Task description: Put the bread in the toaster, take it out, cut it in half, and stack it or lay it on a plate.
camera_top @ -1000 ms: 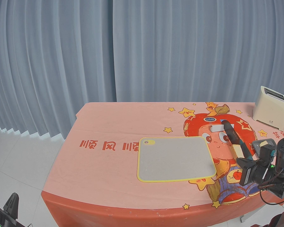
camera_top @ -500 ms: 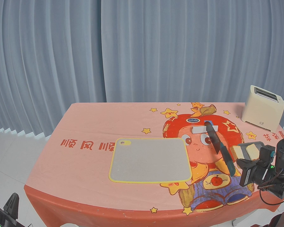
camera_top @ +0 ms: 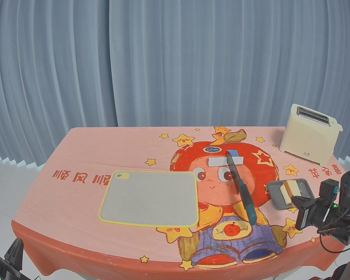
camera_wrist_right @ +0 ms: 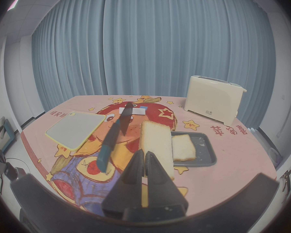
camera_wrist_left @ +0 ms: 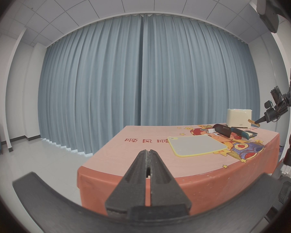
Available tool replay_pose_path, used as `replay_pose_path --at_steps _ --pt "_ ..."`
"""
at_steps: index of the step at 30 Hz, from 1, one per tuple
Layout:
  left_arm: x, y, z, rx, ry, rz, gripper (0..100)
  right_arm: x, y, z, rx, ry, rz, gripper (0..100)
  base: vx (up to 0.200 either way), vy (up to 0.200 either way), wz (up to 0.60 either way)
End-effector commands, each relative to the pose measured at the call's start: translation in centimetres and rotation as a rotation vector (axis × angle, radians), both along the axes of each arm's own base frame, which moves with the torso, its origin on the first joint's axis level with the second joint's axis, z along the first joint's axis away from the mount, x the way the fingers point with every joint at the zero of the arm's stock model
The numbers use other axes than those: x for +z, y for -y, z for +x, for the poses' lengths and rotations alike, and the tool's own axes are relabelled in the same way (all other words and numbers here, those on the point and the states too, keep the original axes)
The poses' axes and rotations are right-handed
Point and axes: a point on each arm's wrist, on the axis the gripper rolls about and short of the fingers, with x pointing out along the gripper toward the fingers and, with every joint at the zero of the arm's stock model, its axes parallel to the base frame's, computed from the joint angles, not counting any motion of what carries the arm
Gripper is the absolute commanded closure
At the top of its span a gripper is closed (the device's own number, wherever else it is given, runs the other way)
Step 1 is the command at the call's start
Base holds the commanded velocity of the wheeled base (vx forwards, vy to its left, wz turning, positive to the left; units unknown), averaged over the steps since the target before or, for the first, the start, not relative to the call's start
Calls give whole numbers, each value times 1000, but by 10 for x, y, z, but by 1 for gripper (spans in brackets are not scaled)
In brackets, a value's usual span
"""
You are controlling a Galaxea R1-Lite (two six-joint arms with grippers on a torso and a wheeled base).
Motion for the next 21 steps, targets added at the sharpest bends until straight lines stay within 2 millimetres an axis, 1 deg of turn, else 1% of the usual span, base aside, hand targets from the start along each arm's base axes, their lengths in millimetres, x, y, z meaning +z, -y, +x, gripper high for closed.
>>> replay_pose_path --at_steps 1,2,21 --pt "-5 0 1 -1 -16 1 100 -1 0 0 1 -4 -3 100 0 -200 0" --pt "-5 0 1 -3 -18 3 100 -1 0 0 1 -5 -4 100 0 -200 0" --pt "-5 0 1 -9 -17 7 100 -1 3 3 -26 -10 -8 100 0 0 0"
